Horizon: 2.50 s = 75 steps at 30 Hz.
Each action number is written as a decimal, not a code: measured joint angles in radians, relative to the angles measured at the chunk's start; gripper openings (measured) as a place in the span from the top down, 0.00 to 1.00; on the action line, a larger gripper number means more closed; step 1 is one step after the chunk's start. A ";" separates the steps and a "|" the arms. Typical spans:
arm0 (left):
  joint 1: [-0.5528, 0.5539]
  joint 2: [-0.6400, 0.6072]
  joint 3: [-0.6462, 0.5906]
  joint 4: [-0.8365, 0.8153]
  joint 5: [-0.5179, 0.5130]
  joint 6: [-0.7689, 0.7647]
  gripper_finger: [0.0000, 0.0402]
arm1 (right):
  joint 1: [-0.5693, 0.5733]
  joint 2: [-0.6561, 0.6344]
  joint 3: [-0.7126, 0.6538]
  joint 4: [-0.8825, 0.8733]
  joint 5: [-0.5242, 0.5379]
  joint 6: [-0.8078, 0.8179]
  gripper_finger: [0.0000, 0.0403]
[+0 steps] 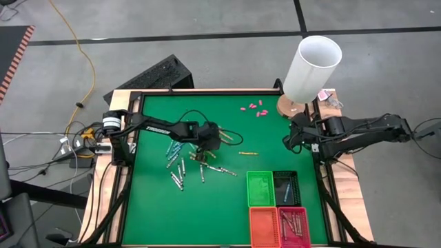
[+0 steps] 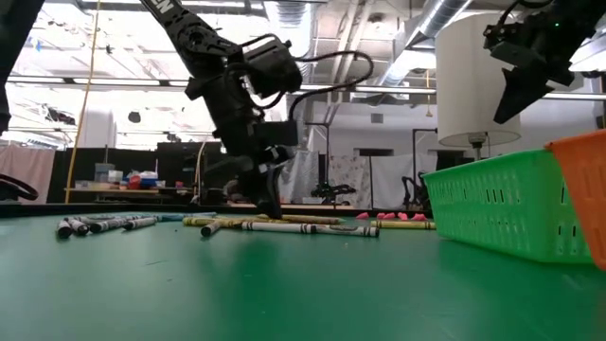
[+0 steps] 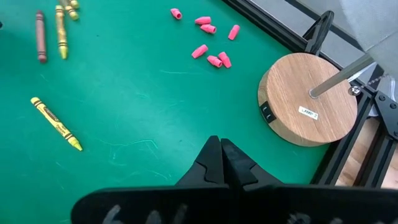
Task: Sort crayons
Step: Put the brown crayon into the red bin
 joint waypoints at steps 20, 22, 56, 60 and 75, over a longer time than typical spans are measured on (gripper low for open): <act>0.131 0.004 0.108 0.068 -0.055 -0.185 1.00 | -0.039 0.059 0.000 0.196 0.007 -0.063 1.00; 0.131 -0.013 0.108 0.052 -0.043 -0.202 1.00 | -0.068 0.094 0.000 0.264 0.002 -0.116 1.00; -0.086 -0.520 0.108 -0.246 -0.279 -0.377 1.00 | -0.497 1.165 0.518 1.097 -0.450 -0.340 1.00; -0.103 -0.520 0.107 -0.268 -0.297 -0.391 1.00 | -0.512 1.240 0.651 0.983 -0.387 -0.321 1.00; -0.156 -0.520 0.107 -0.293 -0.309 -0.398 1.00 | -0.617 1.409 0.945 0.717 -0.386 -0.311 1.00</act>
